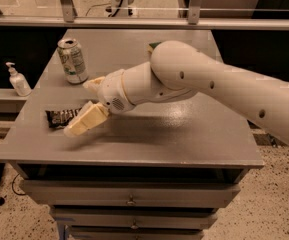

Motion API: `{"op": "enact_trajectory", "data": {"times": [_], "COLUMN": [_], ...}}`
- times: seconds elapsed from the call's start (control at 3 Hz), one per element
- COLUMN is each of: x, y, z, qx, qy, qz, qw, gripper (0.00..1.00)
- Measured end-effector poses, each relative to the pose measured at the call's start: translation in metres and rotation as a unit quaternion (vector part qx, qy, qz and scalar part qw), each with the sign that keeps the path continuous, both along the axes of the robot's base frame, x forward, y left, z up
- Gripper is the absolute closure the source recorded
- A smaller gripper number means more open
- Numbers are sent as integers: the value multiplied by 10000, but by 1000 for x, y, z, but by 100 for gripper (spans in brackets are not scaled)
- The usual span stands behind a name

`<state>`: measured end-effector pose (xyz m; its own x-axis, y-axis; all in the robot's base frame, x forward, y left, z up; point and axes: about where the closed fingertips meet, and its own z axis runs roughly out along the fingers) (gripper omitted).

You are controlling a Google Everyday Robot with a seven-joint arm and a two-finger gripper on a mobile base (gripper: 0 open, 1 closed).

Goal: Pick rxbar chocolate

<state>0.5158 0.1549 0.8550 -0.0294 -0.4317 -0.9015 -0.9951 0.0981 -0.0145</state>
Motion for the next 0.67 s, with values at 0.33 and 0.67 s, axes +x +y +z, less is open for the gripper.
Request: {"op": "enact_trajectory", "data": {"times": [0.33, 0.67], "x": [-1, -5], "y": [1, 2], "z": [-6, -19], "qx": [-34, -164], "qy": [32, 59], "qz": [32, 114], "qw": [10000, 9998], "gripper": [0, 0]}}
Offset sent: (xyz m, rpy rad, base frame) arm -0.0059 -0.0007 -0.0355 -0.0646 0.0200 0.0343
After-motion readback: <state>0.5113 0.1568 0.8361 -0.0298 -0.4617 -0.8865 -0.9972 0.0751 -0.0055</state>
